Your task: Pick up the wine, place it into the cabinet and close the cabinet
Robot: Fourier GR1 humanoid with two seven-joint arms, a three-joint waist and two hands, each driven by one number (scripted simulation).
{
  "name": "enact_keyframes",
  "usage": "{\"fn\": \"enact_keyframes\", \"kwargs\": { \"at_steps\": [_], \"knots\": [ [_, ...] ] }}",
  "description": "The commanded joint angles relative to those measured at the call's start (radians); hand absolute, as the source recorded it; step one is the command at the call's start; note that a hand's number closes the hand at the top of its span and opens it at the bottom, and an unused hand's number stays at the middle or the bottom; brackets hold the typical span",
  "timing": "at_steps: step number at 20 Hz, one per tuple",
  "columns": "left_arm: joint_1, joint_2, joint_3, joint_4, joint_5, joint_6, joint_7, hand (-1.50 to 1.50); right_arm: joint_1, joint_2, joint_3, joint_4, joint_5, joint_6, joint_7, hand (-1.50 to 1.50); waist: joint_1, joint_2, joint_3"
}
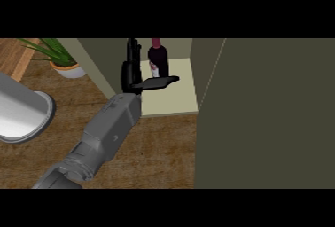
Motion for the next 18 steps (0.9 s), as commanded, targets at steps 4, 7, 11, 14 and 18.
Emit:
{"fn": "enact_keyframes", "kwargs": {
  "at_steps": [4, 7, 11, 14, 18],
  "knots": [
    [0.180, 0.002, -0.175, -0.166, 0.143, 0.050, 0.006, -1.50, -0.010, 0.005, 0.029, -0.097, -0.006, -0.053, 0.088, -1.50, 0.017, -0.011, -0.002],
    [0.237, 0.002, -0.299, -0.289, 0.203, 0.127, 0.055, -1.50, -0.015, -0.009, 0.011, -0.082, 0.001, -0.045, 0.082, -1.50, 0.035, -0.008, -0.001],
    [0.337, 0.002, -0.440, -0.457, 0.258, 0.236, 0.043, -1.50, -0.084, -0.031, -0.053, -0.087, -0.018, -0.082, 0.123, -1.50, 0.048, -0.007, -0.002],
    [0.464, 0.002, -0.553, -0.653, 0.233, 0.340, 0.077, -1.50, 0.007, -0.030, -0.061, -0.082, -0.017, -0.037, 0.052, -1.50, 0.068, -0.012, 0.000],
    [0.502, 0.002, -0.601, -0.745, 0.223, 0.417, 0.055, -1.50, 0.063, 0.007, 0.011, -0.139, 0.037, -0.055, 0.045, -1.50, 0.066, -0.009, -0.001]
  ]
}}
